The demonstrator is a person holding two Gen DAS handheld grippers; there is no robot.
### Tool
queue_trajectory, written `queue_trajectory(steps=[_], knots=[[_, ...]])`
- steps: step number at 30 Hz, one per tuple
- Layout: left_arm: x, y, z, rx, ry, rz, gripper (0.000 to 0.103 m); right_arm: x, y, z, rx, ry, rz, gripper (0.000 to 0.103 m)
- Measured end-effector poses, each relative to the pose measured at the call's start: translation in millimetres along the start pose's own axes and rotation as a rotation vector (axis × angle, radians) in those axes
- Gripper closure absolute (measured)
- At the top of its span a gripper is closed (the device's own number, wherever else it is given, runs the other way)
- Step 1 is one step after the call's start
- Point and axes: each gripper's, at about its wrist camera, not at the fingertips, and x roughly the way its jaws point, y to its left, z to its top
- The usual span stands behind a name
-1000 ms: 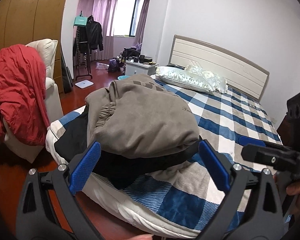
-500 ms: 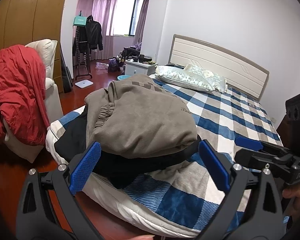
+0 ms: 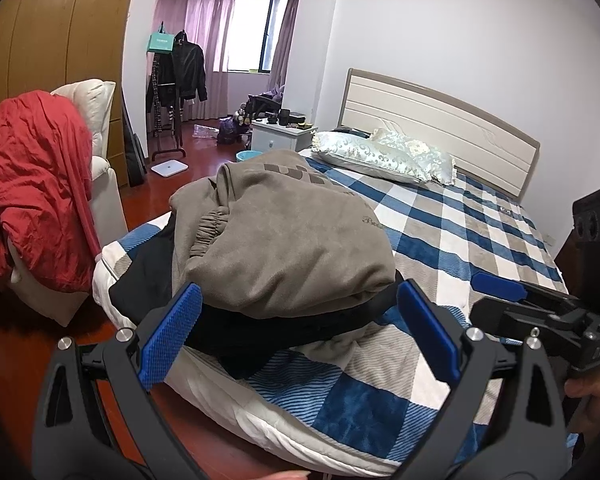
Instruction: Fold large clothes
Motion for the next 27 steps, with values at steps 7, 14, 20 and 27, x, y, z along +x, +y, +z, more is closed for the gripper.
queue_trajectory(steps=[7,14,20,27], knots=[[-1.0,-0.4,1.6,0.004,-0.009,-0.001,0.007,1.2,0.8,-0.7,-0.005,0.013,0.004,0.005],[1.0,-2.5,4.5,0.017,-0.008,0.004,0.007,1.6,1.4,-1.6,-0.001,0.008,0.008,0.005],[2.1,-3.8,5.7,0.026,-0.010,0.013,0.007,1.1,1.5,-2.1,-0.003,0.004,0.007,0.005],[-3.6,-16.4,2.0,0.065,-0.017,0.027,0.007,1.3,5.3,-2.7,0.003,-0.006,0.005,0.005]])
